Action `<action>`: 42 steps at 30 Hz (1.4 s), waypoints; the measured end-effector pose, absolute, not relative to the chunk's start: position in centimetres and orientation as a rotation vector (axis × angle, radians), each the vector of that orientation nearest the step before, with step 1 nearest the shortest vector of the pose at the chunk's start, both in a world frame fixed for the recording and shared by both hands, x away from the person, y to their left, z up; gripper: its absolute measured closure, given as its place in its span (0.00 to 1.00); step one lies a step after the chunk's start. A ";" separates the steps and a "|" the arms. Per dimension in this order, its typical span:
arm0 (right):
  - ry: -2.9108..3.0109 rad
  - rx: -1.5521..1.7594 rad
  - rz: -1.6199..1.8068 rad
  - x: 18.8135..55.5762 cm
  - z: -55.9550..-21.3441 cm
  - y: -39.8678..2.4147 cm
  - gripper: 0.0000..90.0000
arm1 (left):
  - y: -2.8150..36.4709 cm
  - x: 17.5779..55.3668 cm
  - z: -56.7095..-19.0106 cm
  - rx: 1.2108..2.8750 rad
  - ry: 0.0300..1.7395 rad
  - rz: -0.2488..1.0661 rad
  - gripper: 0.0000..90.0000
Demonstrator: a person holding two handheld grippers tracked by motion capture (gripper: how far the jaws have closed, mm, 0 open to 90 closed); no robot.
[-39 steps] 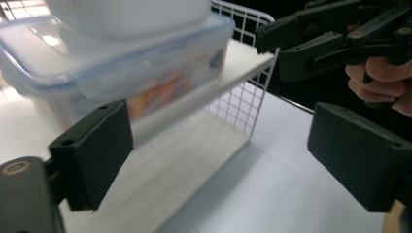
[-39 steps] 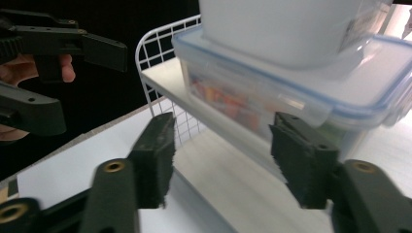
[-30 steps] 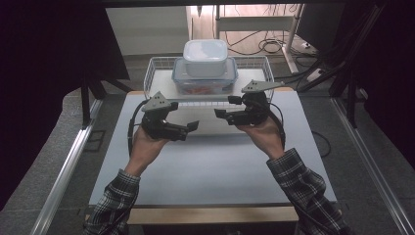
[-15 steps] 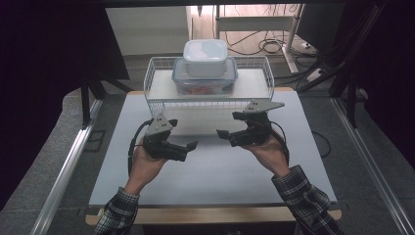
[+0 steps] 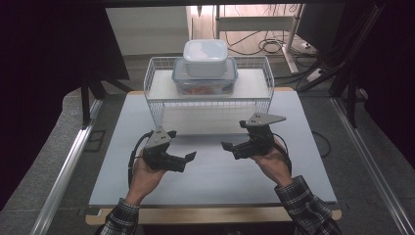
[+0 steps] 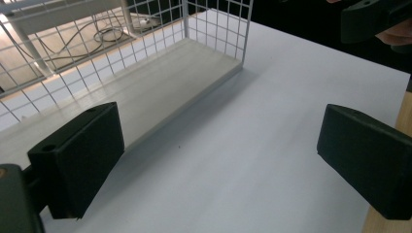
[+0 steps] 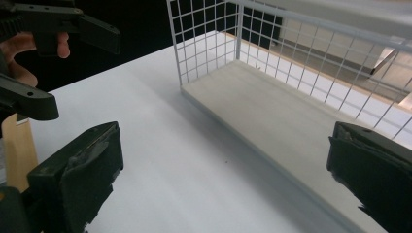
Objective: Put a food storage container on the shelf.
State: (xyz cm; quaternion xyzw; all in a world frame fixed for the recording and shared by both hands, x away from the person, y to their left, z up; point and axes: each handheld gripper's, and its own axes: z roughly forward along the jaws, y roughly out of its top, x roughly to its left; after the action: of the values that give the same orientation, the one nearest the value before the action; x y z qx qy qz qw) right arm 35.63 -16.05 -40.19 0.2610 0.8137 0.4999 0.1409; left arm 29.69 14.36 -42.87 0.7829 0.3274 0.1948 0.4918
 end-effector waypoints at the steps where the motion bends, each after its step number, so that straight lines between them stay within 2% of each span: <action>1: 2.347 0.757 1.446 35.5 -40.3 -16.2 0.00 | 14.3 29.5 -43.0 1.907 0.796 0.484 0.03; 19: 2.330 0.791 1.414 32.7 -42.4 -19.6 0.00 | 16.8 26.7 -45.6 1.927 0.880 0.525 0.02; 42: 2.325 0.905 1.296 31.5 -47.2 -23.7 0.00 | 20.1 25.7 -50.3 1.919 1.028 0.526 0.01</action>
State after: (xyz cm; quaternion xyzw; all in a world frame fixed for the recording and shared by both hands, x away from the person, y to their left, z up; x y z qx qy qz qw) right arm 31.51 -23.66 -47.18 0.3177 0.8157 0.4547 0.1644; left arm 25.71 20.07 -50.29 0.7713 0.4129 0.2115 0.4358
